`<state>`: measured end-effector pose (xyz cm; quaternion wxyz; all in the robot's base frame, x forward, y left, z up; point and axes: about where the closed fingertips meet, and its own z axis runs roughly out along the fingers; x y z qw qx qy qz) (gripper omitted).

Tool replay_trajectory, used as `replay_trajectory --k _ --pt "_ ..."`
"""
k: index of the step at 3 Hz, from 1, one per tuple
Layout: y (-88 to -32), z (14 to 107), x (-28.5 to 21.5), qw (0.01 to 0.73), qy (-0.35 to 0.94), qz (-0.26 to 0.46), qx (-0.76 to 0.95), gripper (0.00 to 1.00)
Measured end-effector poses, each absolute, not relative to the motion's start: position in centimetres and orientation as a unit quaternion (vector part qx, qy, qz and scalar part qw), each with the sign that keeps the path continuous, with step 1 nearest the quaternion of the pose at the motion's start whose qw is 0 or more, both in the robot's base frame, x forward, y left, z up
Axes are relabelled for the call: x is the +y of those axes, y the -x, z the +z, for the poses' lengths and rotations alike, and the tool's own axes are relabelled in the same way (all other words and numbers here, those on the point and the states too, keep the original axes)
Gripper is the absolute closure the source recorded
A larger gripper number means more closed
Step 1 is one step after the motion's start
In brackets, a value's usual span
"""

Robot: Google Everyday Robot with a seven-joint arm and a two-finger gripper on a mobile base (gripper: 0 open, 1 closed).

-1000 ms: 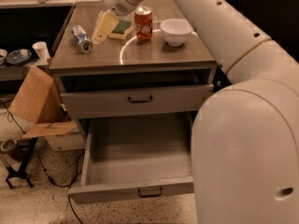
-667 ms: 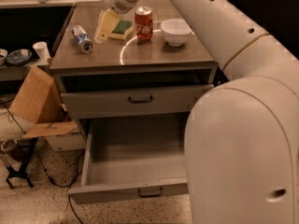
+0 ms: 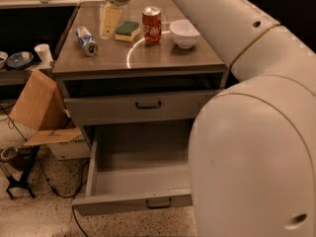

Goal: Place sponge into middle drawer

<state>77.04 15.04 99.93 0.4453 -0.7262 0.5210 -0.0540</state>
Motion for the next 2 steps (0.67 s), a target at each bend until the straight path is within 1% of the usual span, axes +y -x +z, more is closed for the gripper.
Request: replay_trajectory --k 2 --pt "-77.16 100.46 16.94 0.42 0.764 -0.141 0.47 0.0"
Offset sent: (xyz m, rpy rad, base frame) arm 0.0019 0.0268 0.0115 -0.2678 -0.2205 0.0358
